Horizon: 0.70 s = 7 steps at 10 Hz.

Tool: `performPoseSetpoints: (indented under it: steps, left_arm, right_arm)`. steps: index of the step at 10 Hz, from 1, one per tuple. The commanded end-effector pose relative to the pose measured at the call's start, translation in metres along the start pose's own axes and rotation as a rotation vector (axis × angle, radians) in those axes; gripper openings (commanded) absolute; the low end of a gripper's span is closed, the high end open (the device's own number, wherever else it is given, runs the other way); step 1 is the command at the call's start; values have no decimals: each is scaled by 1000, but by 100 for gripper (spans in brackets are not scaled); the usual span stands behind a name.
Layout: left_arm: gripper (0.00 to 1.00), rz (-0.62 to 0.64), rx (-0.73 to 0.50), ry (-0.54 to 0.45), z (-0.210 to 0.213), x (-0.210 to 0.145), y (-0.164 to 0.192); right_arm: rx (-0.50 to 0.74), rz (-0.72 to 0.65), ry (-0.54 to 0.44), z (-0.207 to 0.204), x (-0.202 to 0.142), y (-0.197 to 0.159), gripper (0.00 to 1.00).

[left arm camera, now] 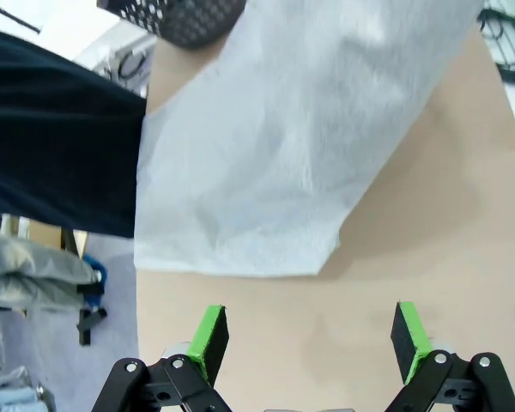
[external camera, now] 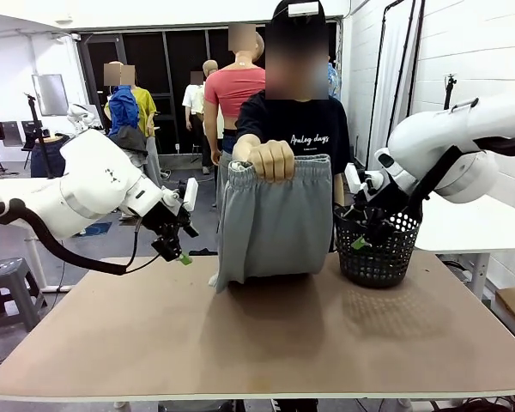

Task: Fold the training pants.
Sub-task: Grab both ends of the Training pants handed by a person.

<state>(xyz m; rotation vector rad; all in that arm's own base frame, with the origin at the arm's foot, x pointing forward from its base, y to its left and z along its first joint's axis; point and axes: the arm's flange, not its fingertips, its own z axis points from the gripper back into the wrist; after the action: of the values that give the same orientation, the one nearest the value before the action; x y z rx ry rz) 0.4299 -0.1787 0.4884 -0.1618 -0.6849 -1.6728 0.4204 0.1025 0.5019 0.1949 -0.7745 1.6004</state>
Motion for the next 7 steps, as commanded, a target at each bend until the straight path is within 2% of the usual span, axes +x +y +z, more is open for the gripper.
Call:
performPoseSetpoints:
  steps: [1,7]
  left_arm:
    - [100,-30,-16,-119,-4,3,1]
    - [100,49,-34,-325,0,29,-12]
  right_arm:
    - [69,15,-123,-8,-10,-8,100]
    - [82,50,-325,-14,0,3,100]
